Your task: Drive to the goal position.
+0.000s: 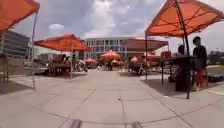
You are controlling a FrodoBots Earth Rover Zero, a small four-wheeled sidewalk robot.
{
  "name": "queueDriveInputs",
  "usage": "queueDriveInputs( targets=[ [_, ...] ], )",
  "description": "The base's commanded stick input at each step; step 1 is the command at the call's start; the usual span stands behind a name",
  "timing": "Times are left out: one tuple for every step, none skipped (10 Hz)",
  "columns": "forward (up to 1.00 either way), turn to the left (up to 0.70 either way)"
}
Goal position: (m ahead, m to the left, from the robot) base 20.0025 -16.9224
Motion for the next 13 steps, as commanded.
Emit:
queueDriveInputs(
  targets=[
    [0.85, -0.23],
    [0.85, -0.05],
    [0.85, -0.01],
    [0.85, -0.01],
    [0.85, -0.01],
    [0.85, -0.01],
    [0.85, -0.01],
    [0.85, -0.01],
    [0.85, -0.01],
    [0.85, -0.01],
    [0.85, -0.01],
    [0.85, -0.01],
    [0.85, -0.01]
  ],
)
